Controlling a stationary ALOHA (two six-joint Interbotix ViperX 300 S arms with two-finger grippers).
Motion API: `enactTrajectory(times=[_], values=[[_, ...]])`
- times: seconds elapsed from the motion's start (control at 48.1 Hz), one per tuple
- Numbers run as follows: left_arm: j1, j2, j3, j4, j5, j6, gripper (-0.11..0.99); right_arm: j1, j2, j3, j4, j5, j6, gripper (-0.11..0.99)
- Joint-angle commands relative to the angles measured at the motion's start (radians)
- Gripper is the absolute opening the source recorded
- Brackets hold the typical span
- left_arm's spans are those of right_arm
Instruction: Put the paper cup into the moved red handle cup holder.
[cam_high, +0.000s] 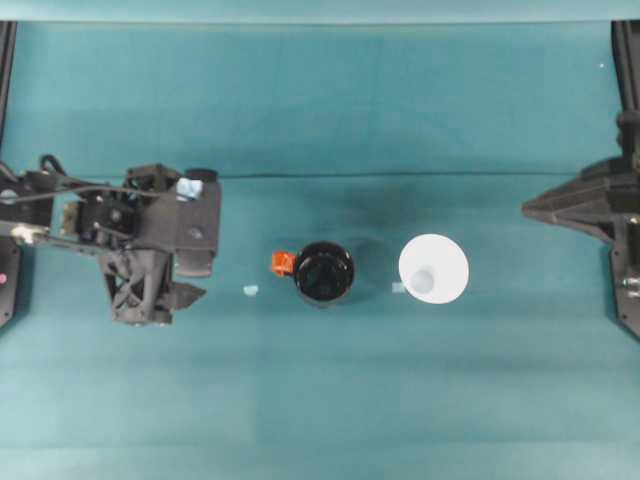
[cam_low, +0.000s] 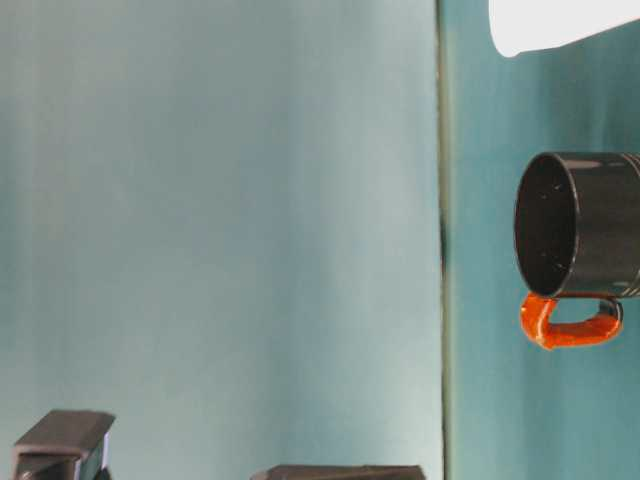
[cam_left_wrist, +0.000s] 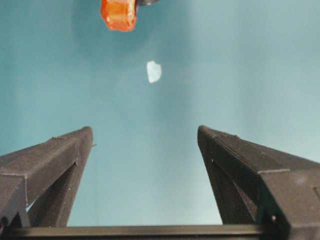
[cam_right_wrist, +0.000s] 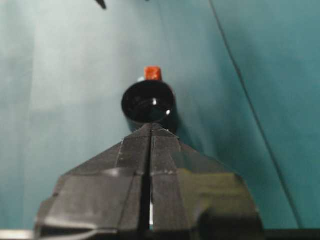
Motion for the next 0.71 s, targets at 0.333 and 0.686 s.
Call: enactTrajectory(times=[0.333, 0.686], values=[[-0.003, -0.023, 0.000, 0.002, 0.017, 0.011, 0.94, -0.014, 0.290, -0.110, 0.003, 0.137, 0.160, 0.25], [-0.003, -0.043, 0.020, 0.003, 0.017, 0.002, 0.94, -0.049, 0.440, -0.196, 0.002, 0.258, 0.158, 0.82]])
